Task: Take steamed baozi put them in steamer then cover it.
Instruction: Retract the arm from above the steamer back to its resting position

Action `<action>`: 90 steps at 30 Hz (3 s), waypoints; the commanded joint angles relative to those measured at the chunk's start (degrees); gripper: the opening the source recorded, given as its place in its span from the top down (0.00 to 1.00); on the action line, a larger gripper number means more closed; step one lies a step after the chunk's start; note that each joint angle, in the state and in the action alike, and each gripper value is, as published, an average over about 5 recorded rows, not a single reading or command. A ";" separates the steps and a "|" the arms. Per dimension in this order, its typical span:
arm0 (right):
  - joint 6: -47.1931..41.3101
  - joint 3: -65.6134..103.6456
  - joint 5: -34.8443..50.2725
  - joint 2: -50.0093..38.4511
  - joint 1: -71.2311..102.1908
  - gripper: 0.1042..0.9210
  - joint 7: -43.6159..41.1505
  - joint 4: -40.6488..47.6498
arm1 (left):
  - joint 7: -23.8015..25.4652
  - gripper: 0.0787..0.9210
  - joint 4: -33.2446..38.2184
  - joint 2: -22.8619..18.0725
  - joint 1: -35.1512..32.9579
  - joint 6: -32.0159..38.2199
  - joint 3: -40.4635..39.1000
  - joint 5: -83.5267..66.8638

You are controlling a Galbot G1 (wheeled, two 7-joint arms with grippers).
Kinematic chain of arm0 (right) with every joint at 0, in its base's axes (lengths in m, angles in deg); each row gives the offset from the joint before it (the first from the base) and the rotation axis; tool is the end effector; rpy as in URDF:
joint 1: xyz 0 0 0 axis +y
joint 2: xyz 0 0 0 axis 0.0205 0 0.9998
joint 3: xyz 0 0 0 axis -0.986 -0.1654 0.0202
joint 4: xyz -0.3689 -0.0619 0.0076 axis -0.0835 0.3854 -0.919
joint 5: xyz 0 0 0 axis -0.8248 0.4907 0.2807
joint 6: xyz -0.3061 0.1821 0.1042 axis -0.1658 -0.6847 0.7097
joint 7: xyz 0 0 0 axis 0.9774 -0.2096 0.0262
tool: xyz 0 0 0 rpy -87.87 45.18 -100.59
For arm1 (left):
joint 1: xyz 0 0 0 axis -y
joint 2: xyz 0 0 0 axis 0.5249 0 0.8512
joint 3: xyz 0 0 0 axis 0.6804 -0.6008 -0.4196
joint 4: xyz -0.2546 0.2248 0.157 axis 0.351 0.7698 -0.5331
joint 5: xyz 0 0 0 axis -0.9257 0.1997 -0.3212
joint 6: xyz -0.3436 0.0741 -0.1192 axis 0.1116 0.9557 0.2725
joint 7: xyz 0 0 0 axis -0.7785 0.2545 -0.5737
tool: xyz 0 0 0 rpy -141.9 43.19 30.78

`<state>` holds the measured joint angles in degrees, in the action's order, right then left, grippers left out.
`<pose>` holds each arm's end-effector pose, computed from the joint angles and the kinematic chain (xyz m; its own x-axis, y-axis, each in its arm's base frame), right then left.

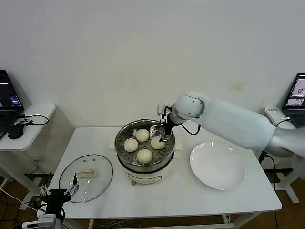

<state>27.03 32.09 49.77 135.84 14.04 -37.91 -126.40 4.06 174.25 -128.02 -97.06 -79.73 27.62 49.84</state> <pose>0.5433 0.0649 -0.0873 -0.4267 -0.4462 0.7867 -0.9018 0.1437 -0.4076 0.1438 0.1088 -0.3118 -0.9637 -0.2289 0.1371 -0.1718 0.9255 0.3376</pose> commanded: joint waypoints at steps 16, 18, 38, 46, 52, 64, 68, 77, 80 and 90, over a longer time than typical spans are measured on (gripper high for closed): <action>42.37 81.11 -13.92 3.59 83.34 0.12 27.13 -19.87 | -1.58 0.12 -5.33 -0.58 1.16 6.23 -2.66 5.98; 44.92 85.67 -14.66 7.00 87.76 0.12 25.93 -20.59 | -2.68 0.12 -6.96 -0.66 1.61 8.17 -2.89 11.39; 46.12 101.23 -17.93 26.99 102.14 0.12 27.19 -23.63 | -1.84 0.12 -22.11 6.17 5.83 19.06 1.72 69.01; 45.61 102.55 -14.56 27.13 104.06 0.12 27.08 -23.68 | 0.36 0.12 -28.06 8.08 12.34 18.95 -0.38 71.06; 45.22 103.17 -13.81 27.30 105.03 0.12 27.13 -23.93 | 0.96 0.12 -31.91 8.71 16.75 18.73 -1.98 70.86; 45.30 103.51 -13.91 27.97 105.52 0.12 26.92 -23.65 | 1.45 0.12 -36.34 9.06 22.43 18.12 -3.93 70.70; 45.49 103.87 -13.90 27.88 105.83 0.12 26.81 -23.38 | 1.43 0.12 -38.23 9.06 24.13 17.96 -4.38 70.84; 45.70 103.99 -13.87 27.93 105.98 0.12 26.74 -23.01 | 1.66 0.12 -39.57 8.41 26.43 17.41 -5.26 70.91; 45.68 103.87 -13.94 27.94 105.91 0.12 26.70 -22.87 | 1.88 0.12 -40.14 8.36 26.93 17.19 -5.58 70.90; 45.20 103.40 -14.06 28.08 106.64 0.12 26.37 -24.40 | 1.85 0.26 -43.81 7.90 28.21 16.89 -6.42 70.87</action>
<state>72.48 135.44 35.58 163.75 120.29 -11.48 -149.89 5.93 133.42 -120.08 -70.24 -62.80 21.47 120.43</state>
